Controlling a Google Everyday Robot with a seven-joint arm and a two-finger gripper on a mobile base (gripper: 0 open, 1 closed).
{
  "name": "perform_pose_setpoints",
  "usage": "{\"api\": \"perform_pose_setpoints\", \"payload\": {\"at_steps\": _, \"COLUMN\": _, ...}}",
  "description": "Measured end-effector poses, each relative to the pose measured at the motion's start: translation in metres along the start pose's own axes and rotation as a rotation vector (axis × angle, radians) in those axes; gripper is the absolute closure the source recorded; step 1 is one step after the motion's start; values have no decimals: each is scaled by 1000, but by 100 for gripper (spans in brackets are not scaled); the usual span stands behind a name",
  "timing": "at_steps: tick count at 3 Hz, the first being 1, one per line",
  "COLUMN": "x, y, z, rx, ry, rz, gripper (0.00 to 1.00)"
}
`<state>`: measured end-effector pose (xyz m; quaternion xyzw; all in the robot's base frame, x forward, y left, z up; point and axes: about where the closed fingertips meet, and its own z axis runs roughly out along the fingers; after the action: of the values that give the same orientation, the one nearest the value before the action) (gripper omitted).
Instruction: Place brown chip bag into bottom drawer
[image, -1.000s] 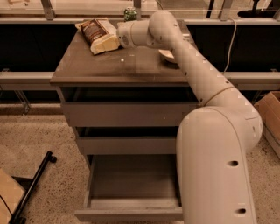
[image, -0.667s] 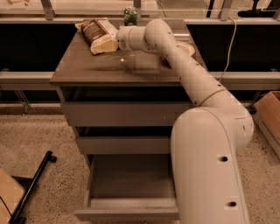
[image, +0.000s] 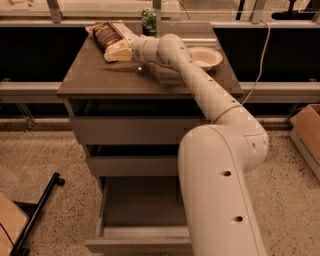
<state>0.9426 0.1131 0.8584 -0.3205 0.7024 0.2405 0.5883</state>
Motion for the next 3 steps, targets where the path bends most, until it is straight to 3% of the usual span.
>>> {"api": "perform_pose_setpoints", "payload": {"at_steps": 1, "x": 11, "y": -15, "z": 15, "rx": 37, "ry": -6, "rz": 15, "gripper": 0}}
{"api": "perform_pose_setpoints", "payload": {"at_steps": 3, "x": 16, "y": -31, "z": 27, "rx": 69, "ry": -4, "rz": 13, "gripper": 42}}
